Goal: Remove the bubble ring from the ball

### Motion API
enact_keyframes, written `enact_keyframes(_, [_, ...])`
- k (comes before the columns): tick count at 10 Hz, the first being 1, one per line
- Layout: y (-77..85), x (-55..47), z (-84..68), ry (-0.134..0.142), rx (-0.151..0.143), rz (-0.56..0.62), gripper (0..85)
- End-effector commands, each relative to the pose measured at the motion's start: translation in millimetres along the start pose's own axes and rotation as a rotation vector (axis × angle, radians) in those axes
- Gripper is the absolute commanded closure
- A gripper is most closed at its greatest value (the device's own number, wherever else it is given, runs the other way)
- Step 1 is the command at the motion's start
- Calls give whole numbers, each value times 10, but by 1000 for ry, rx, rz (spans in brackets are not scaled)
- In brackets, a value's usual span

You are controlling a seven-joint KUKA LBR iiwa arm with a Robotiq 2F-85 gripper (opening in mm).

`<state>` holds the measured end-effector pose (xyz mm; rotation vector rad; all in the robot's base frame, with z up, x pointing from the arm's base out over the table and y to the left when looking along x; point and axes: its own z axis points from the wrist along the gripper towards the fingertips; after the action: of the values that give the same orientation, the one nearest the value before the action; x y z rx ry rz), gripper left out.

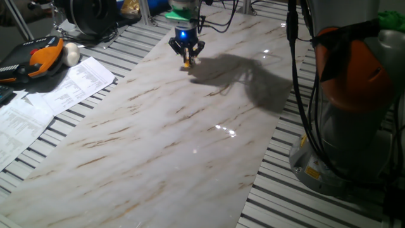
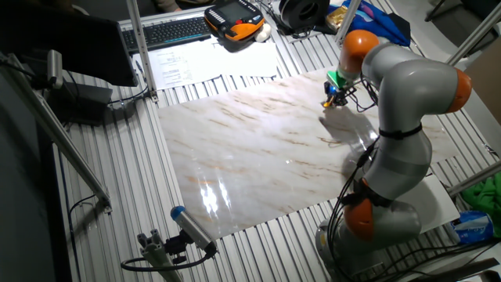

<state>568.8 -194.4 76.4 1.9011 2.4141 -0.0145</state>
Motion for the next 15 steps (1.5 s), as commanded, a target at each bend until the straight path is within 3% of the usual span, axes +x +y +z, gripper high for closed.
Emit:
enact_keyframes(1, [35, 40, -96, 8, 11, 1, 850])
enact_keyframes(4, [265, 311, -381, 11, 39, -23, 850])
enact_keyframes(7, [361, 580, -471, -13, 26, -206, 850])
enact_keyframes(8, [378, 670, -476, -19, 19, -281, 850])
enact_keyframes(9, [392, 776, -441, -42, 25, -374, 850])
enact_keyframes(10, [406, 886, -385, -81, 40, -461, 850])
enact_keyframes(11, [423, 971, -345, -91, 45, -544, 850])
enact_keyframes(12, [441, 1038, -321, -68, 36, -595, 850])
enact_keyframes(15, [417, 1233, -284, -58, 39, -825, 850])
